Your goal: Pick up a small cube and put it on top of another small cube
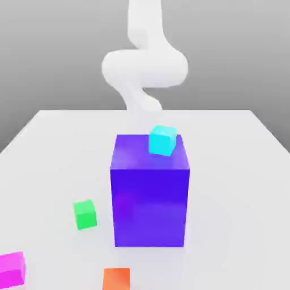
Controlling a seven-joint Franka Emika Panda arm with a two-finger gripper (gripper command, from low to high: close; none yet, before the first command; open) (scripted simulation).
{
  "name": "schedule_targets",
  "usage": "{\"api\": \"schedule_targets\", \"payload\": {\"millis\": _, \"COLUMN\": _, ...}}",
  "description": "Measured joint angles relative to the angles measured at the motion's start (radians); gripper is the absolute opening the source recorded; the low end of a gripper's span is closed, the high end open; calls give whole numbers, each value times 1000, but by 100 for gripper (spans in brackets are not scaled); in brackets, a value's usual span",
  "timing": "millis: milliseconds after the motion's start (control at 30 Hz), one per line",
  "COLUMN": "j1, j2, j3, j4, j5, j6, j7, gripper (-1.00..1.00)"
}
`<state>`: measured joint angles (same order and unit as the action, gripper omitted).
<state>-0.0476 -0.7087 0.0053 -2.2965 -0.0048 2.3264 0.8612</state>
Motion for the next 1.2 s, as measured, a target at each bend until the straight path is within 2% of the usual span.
{"api": "schedule_targets", "payload": {"millis": 267, "j1": -131, "j2": 296, "j3": -4, "j4": 12, "j5": -30, "j6": 83, "j7": 209, "gripper": 0}}
{"api": "schedule_targets", "payload": {"millis": 600, "j1": -255, "j2": 659, "j3": -60, "j4": 27, "j5": -39, "j6": 186, "j7": 447, "gripper": 0}}
{"api": "schedule_targets", "payload": {"millis": 767, "j1": -310, "j2": 840, "j3": -87, "j4": 34, "j5": -7, "j6": 238, "j7": 539, "gripper": 0}}
{"api": "schedule_targets", "payload": {"millis": 967, "j1": -366, "j2": 1059, "j3": -117, "j4": 43, "j5": 77, "j6": 298, "j7": 618, "gripper": 0}}
{"api": "schedule_targets", "payload": {"millis": 1100, "j1": -394, "j2": 1204, "j3": -97, "j4": 69, "j5": 112, "j6": 394, "j7": 615, "gripper": 0}}
{"api": "schedule_targets", "payload": {"millis": 1133, "j1": -400, "j2": 1236, "j3": -91, "j4": 76, "j5": 117, "j6": 418, "j7": 612, "gripper": -100}}
{"api": "schedule_targets", "payload": {"millis": 1200, "j1": -400, "j2": 1236, "j3": -91, "j4": 76, "j5": 117, "j6": 418, "j7": 612, "gripper": -100}}
